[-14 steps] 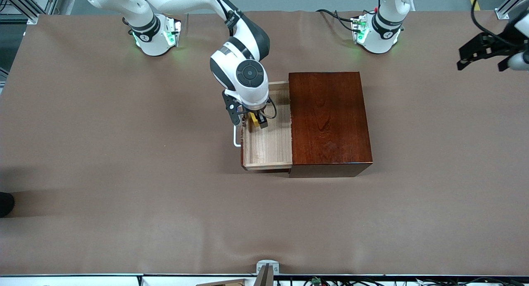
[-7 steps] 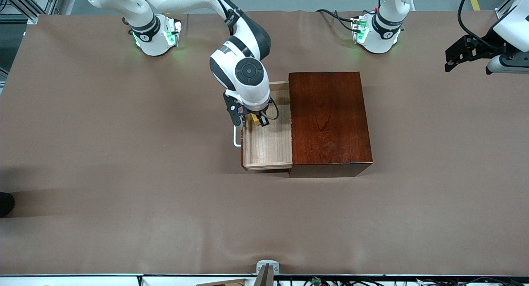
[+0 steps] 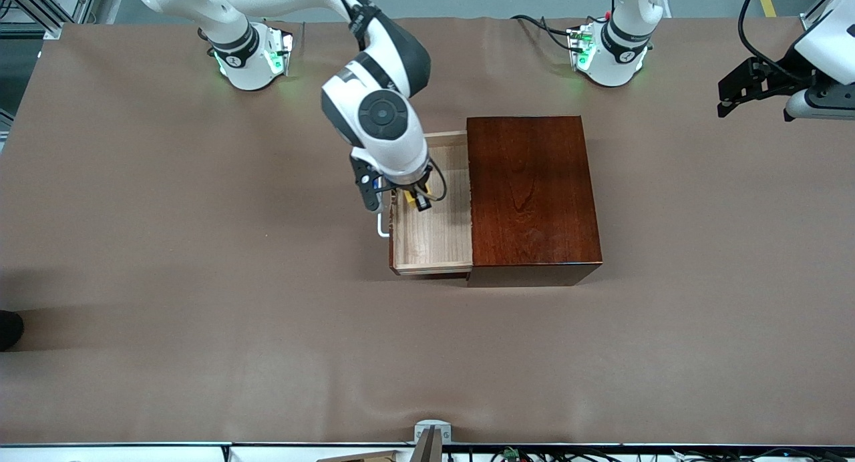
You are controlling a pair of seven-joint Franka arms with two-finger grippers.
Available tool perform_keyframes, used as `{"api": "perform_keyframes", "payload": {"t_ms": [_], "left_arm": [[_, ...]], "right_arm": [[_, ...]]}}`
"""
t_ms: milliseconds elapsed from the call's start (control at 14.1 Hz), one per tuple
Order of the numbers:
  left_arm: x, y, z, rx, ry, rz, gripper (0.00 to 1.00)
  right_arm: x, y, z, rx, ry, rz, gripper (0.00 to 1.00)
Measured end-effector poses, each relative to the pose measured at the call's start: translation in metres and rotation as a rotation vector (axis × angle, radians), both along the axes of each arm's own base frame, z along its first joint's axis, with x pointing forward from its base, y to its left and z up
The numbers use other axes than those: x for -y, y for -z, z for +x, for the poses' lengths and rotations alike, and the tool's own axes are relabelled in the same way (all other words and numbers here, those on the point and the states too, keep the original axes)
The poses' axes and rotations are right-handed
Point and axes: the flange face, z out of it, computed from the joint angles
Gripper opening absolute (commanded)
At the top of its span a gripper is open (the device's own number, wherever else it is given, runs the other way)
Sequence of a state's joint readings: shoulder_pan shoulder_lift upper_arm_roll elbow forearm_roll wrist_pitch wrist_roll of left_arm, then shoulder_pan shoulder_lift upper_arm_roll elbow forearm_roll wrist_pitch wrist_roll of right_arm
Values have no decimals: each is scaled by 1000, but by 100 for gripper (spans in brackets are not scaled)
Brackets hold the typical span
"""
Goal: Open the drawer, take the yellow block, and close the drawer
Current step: 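Lift the yellow cube out of the drawer with the right gripper, then hold the cube with the right gripper while the left gripper reaches the drawer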
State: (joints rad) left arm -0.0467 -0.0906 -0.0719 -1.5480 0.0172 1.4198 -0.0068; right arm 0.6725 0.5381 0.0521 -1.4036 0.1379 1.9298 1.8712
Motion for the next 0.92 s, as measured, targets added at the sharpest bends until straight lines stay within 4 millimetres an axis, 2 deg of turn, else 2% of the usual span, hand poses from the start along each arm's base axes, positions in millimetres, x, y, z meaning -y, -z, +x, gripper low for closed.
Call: {"api": "perform_keyframes", "payload": {"t_ms": [213, 356, 427, 498, 782, 924], "left_arm": [[4, 0, 2, 9, 5, -1, 100], [27, 6, 6, 14, -7, 0, 100], [49, 13, 9, 9, -12, 2, 100], [80, 22, 13, 7, -19, 1, 100], [221, 71, 31, 10, -89, -55, 100], [293, 103, 28, 16, -123, -96, 100]], "right_arm": [[44, -29, 24, -13, -53, 16, 0], [83, -39, 38, -51, -109, 5, 0], [101, -43, 46, -65, -137, 5, 0], [119, -46, 52, -79, -166, 6, 0], [195, -42, 79, -126, -308, 30, 0], [234, -33, 92, -135, -377, 54, 0]]}}
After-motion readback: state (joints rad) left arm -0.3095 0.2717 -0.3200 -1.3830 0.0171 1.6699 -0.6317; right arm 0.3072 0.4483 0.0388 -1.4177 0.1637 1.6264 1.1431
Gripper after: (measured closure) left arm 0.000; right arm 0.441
